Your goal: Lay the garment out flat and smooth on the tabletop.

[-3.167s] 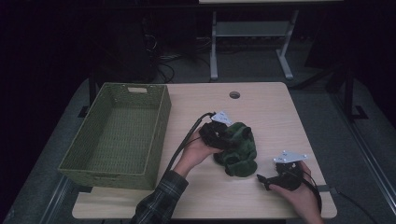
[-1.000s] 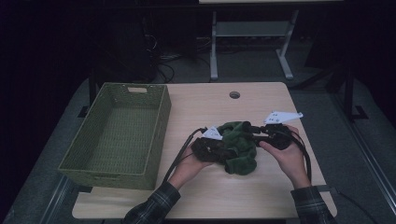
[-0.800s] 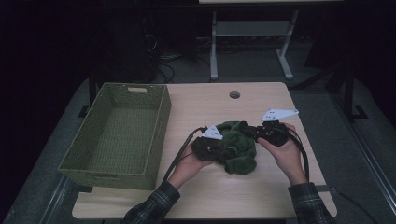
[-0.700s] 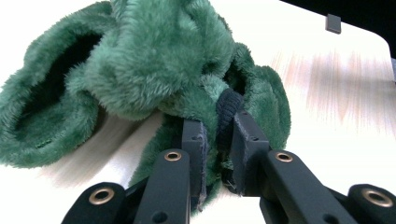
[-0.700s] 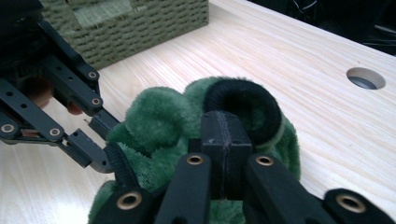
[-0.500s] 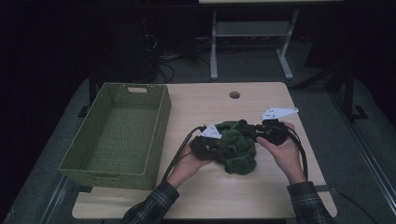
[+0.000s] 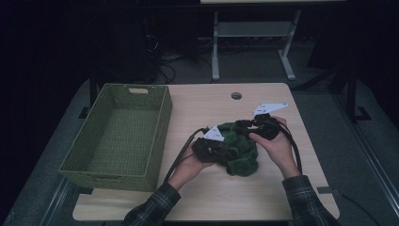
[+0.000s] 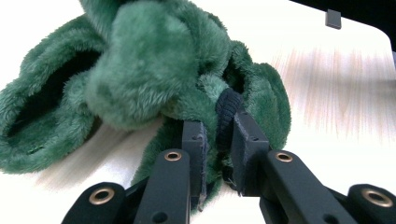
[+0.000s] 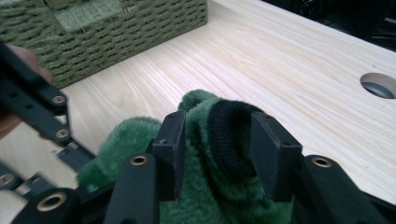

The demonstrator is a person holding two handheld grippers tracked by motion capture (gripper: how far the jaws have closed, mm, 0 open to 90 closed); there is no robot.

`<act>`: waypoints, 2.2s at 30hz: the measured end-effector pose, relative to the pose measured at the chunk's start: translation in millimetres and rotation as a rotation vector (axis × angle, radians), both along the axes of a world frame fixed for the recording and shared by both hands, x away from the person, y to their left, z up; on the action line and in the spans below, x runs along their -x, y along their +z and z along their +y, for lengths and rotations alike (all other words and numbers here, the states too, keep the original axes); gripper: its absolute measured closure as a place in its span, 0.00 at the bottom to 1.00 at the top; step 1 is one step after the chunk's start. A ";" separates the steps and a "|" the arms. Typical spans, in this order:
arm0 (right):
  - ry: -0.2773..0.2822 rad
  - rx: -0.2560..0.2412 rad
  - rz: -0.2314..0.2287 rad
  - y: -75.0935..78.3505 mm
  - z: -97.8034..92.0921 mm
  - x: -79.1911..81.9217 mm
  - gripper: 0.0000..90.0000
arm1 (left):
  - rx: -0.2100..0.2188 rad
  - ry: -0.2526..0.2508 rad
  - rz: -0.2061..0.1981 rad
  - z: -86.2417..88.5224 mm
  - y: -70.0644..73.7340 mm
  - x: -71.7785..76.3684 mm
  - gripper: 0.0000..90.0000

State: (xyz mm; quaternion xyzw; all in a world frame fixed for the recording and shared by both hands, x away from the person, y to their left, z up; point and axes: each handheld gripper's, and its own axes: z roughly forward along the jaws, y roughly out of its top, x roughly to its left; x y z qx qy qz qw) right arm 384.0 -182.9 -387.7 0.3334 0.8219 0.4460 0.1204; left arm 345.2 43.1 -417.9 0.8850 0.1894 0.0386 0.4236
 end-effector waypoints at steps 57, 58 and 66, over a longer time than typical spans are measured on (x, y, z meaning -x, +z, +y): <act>-0.304 0.029 0.072 -50.4 -91.3 -20.0 0.71 | -0.078 0.239 -0.044 -8.0 -5.4 -91.2 0.62; -0.305 0.020 0.070 -47.6 -92.6 -17.1 0.70 | -0.068 0.238 -0.049 -3.5 0.3 -85.9 0.61; -0.259 -0.013 0.023 -28.0 -93.7 20.6 0.66 | -0.068 0.191 -0.065 13.8 9.7 -48.2 0.59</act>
